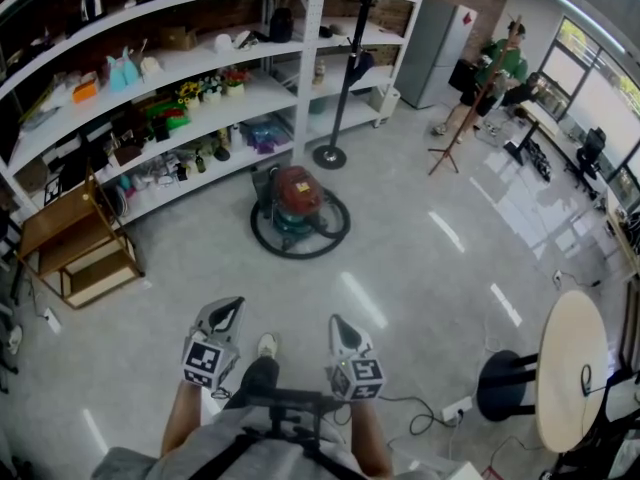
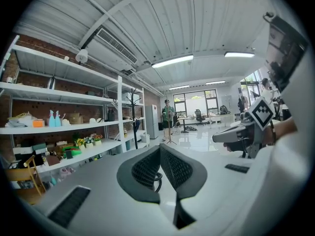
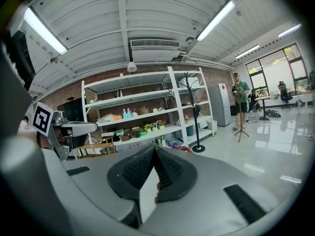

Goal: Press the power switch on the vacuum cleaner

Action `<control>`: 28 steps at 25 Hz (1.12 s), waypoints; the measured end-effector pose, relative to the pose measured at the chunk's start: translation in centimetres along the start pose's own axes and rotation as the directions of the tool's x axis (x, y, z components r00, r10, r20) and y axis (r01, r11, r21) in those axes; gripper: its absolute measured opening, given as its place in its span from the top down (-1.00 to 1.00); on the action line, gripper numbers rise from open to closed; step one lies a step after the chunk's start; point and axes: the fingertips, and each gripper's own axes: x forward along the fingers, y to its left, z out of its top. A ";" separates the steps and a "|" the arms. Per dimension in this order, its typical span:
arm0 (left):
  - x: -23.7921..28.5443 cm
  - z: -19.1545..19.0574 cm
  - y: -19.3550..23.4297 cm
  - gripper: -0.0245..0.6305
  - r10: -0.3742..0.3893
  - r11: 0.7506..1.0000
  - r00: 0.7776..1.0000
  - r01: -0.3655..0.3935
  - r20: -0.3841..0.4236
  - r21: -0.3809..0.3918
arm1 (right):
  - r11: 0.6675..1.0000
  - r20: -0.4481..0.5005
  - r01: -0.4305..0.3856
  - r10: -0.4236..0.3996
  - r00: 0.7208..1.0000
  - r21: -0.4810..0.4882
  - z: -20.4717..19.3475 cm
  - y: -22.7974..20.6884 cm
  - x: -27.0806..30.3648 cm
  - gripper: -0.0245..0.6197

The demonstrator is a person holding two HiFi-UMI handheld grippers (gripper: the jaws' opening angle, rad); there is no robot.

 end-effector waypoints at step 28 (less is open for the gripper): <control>15.8 2.7 12.1 0.90 -0.081 0.997 0.997 0.081 -0.001 -0.012 | 0.999 -0.009 0.053 -0.053 0.999 -0.010 7.4 -4.1 17.0 0.89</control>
